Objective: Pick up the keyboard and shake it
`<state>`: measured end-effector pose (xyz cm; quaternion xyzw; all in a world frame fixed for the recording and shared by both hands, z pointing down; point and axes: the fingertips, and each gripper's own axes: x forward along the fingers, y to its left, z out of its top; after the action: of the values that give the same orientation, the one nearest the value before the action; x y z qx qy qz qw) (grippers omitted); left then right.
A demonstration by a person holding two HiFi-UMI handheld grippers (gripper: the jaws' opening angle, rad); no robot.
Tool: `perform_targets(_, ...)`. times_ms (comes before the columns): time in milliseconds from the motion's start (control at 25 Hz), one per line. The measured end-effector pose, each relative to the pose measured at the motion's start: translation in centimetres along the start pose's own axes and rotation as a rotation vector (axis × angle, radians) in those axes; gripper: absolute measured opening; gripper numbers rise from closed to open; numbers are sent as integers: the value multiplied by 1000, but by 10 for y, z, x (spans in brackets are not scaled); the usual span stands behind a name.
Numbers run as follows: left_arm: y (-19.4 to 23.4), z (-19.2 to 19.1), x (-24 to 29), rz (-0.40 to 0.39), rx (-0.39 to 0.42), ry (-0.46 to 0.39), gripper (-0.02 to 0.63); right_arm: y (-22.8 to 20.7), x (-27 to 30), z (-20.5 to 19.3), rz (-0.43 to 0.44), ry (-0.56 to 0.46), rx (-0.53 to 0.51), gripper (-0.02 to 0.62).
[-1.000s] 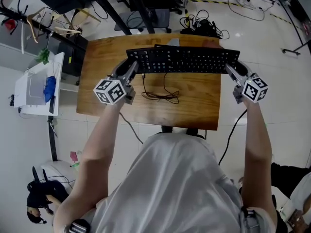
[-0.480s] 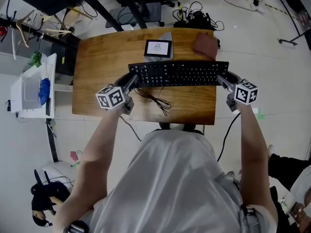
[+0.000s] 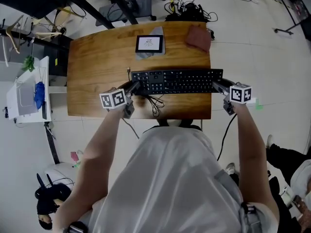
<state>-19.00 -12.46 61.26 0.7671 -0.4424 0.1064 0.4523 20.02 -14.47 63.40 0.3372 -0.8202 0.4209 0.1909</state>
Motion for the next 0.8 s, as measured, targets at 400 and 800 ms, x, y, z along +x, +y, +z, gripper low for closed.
perform_targets(400,39,-44,24,69,-140,155,138,-18,30,-51,-11,169,167,185)
perform_targets(800,57,-59,34,139,-180,189,143,-25,43,-56,-13,213,205,192)
